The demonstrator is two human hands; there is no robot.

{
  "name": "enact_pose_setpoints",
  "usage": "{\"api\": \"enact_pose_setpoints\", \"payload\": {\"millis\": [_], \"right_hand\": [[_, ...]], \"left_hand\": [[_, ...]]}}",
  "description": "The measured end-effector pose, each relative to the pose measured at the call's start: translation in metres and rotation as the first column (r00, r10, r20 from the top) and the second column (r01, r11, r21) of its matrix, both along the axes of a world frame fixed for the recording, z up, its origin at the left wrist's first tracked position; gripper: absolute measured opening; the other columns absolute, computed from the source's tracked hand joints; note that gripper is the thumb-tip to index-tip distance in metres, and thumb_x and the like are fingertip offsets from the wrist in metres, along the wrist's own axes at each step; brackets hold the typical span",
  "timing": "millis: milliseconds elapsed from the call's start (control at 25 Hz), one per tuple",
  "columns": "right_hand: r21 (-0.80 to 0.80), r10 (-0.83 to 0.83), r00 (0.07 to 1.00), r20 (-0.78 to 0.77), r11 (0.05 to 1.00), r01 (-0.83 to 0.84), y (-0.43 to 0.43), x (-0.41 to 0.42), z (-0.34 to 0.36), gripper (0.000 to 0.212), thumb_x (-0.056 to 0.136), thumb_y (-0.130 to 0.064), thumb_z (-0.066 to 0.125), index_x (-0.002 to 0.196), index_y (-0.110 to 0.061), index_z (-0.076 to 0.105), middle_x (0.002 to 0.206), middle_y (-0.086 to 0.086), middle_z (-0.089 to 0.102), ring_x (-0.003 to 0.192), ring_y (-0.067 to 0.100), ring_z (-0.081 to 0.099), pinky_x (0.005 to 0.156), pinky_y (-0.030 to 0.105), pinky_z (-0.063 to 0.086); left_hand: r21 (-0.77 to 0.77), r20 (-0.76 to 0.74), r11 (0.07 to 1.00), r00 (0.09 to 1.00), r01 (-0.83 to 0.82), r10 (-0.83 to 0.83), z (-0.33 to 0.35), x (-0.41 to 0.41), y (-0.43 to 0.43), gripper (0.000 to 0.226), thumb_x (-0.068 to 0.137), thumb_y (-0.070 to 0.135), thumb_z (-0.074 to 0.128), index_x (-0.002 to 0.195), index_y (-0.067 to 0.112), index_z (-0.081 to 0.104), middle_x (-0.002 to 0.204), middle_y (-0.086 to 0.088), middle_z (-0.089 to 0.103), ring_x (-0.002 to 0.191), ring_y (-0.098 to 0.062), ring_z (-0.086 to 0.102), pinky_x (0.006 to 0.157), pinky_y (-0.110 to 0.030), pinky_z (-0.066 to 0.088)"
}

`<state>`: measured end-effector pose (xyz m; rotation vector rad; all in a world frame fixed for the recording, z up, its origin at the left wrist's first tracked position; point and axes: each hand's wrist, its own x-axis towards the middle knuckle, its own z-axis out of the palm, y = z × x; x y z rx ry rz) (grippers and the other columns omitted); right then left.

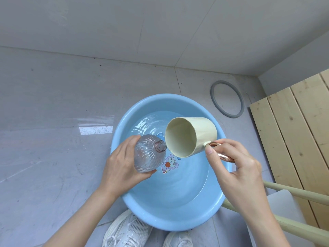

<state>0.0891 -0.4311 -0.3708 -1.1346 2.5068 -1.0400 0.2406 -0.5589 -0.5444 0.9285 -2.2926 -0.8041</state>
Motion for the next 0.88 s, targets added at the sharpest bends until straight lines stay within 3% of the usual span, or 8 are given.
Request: {"api": "enact_pose_setpoints", "payload": {"millis": [240, 440, 720, 880], "right_hand": [[-0.018, 0.019, 1.0, -0.016, 1.0, -0.019, -0.0012, 0.0008, 0.0001, 0.025, 0.083, -0.042, 0.059, 0.071, -0.021, 0.068, 0.092, -0.005, 0.064, 0.089, 0.007, 0.062, 0.076, 0.004, 0.042], [-0.021, 0.025, 0.999, -0.034, 0.999, -0.026, -0.0014, 0.0002, -0.0007, 0.026, 0.083, -0.042, 0.057, 0.072, -0.021, 0.068, 0.092, -0.006, 0.063, 0.089, 0.007, 0.062, 0.076, 0.005, 0.043], [-0.027, 0.031, 0.998, -0.053, 0.999, -0.032, -0.0017, 0.0001, -0.0018, 0.026, 0.083, -0.043, 0.056, 0.072, -0.022, 0.067, 0.093, -0.007, 0.062, 0.087, 0.007, 0.062, 0.077, 0.005, 0.043], [-0.022, 0.038, 0.996, -0.077, 0.999, -0.04, -0.0017, 0.0002, -0.0034, 0.025, 0.083, -0.042, 0.056, 0.072, -0.022, 0.066, 0.093, -0.006, 0.062, 0.087, 0.005, 0.061, 0.077, 0.004, 0.043]], "left_hand": [[0.001, -0.003, 1.0, 1.0, -0.007, 0.007, 0.0009, 0.0, -0.0003, 0.093, 0.055, 0.057, 0.072, 0.127, 0.005, 0.046, 0.123, -0.011, 0.06, 0.113, -0.018, 0.05, 0.093, -0.024, 0.038], [-0.008, -0.007, 1.0, 1.0, -0.011, 0.011, 0.0004, -0.0005, 0.0001, 0.1, 0.047, 0.047, 0.09, 0.125, 0.002, 0.048, 0.122, -0.012, 0.061, 0.112, -0.018, 0.05, 0.091, -0.024, 0.038], [-0.005, 0.007, 1.0, 1.0, -0.014, 0.014, -0.0012, -0.0004, 0.0008, 0.099, 0.049, 0.049, 0.088, 0.126, 0.001, 0.05, 0.123, -0.012, 0.061, 0.113, -0.018, 0.05, 0.094, -0.023, 0.037], [0.001, 0.009, 1.0, 1.0, -0.013, 0.013, -0.0016, 0.0001, 0.0004, 0.093, 0.057, 0.059, 0.07, 0.128, 0.004, 0.047, 0.124, -0.011, 0.06, 0.115, -0.018, 0.049, 0.095, -0.023, 0.037]]}}
